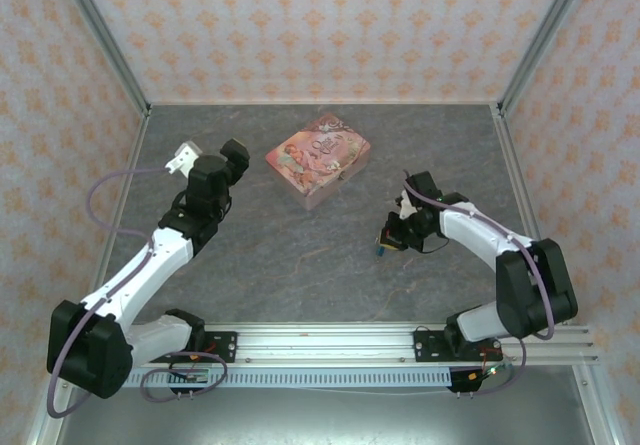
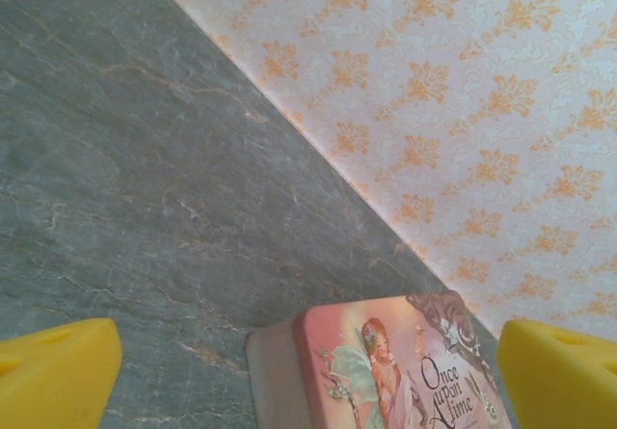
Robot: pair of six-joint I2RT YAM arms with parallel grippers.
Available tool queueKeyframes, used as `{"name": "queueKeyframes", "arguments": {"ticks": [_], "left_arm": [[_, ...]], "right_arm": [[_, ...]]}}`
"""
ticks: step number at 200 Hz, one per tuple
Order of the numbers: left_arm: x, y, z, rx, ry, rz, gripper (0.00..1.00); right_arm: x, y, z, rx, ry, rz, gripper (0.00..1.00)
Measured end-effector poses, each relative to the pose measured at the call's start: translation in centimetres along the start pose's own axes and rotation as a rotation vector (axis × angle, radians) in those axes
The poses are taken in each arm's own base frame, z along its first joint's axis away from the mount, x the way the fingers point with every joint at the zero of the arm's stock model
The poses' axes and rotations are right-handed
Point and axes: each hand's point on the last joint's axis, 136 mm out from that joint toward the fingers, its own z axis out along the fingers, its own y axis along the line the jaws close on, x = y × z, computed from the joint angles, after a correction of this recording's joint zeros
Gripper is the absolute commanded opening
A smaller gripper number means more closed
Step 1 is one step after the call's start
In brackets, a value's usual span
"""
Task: Unlock a padlock with a key
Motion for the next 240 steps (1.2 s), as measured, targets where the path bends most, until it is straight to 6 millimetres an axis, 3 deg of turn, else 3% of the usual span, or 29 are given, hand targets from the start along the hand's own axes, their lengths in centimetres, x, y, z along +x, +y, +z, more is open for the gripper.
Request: {"name": "queueKeyframes", "arguments": {"ticks": [6, 30, 74, 88, 110, 136, 150, 156, 178, 211, 240], "left_arm": [[-0.1, 0.0, -0.1, -0.001, -0.002, 0.005, 1.0], [-0.6, 0.1, -0.7, -0.001, -0.012, 0.03, 1.0], [-1.4, 0.5, -1.7, -0.017, -0.033, 0.099, 1.0], [-1.7, 0.7, -2.0, -0.025, -0.045, 0.128, 1.0], [-2.6, 0.5, -2.6, -0.02, -0.076, 0.193, 1.0], [-3.3, 0.6, -2.5, -0.017, -0.139, 0.316, 1.0], [-2.7, 1.3, -1.7, -0.046, -0.143, 0.422, 1.0], [-2.4, 1.7, -1.4, -0.063, -0.137, 0.467, 1.0], [-1.4, 2.7, 0.0, -0.119, -0.119, 0.612, 1.0], [-0.9, 4.1, 1.7, -0.18, -0.125, 0.738, 1.0], [0.7, 6.9, 3.8, -0.243, -0.097, 0.809, 1.0]], "right_arm": [[-0.1, -0.1, 0.2, 0.005, -0.002, 0.003, 0.19], [-0.7, -0.7, 0.6, 0.032, -0.021, 0.005, 0.28], [-2.7, -1.6, -1.0, 0.066, -0.129, -0.012, 0.35], [-3.9, -1.6, -2.9, 0.078, -0.218, -0.037, 0.41], [-6.3, -1.3, -7.0, 0.102, -0.413, -0.094, 0.57], [-9.1, -1.1, -12.6, 0.174, -0.696, -0.192, 0.84], [-10.4, -1.8, -14.4, 0.23, -0.824, -0.233, 0.99], [-10.8, -2.3, -14.8, 0.259, -0.859, -0.249, 0.99], [-11.9, -5.7, -14.5, 0.373, -0.942, -0.254, 0.99], [-12.8, -12.0, -12.2, 0.467, -0.962, -0.17, 0.99], [-13.7, -13.4, -10.1, 0.462, -0.988, -0.196, 0.99]]}}
